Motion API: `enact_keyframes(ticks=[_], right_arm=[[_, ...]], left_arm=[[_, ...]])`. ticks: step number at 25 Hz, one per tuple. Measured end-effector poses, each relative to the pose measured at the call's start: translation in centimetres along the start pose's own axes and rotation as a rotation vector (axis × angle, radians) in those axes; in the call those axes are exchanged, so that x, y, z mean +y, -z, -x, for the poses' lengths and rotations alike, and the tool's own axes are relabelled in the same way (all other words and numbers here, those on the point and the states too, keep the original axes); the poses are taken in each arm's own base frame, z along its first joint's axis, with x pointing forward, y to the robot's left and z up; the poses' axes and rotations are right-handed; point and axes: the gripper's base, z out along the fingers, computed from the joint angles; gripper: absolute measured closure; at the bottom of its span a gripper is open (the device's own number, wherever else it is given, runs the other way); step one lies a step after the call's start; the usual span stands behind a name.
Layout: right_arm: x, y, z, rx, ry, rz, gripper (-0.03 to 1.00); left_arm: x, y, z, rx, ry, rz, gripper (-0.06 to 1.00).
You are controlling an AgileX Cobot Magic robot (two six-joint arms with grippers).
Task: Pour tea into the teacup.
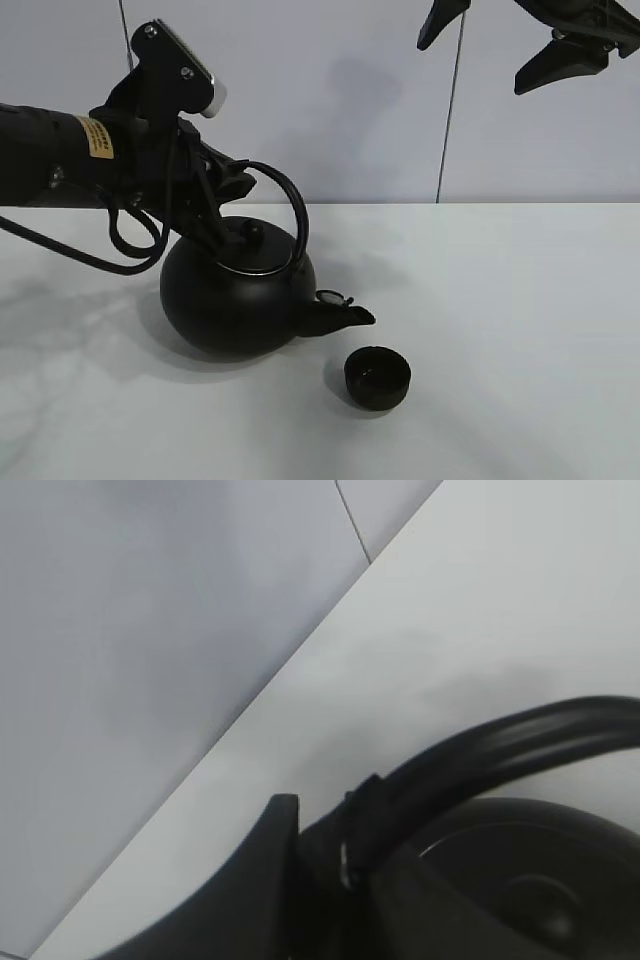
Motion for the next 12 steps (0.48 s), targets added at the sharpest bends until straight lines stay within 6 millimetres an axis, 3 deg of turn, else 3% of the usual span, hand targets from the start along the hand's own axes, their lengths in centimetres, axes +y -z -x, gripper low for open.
enact_keyframes(ticks=[12], right_arm=[[0.0, 0.0, 0.0, 0.0, 0.0, 0.0, 0.31]], left_arm=[[-0.13, -0.01, 0.14, -0.014, -0.031, -0.016, 0.84]])
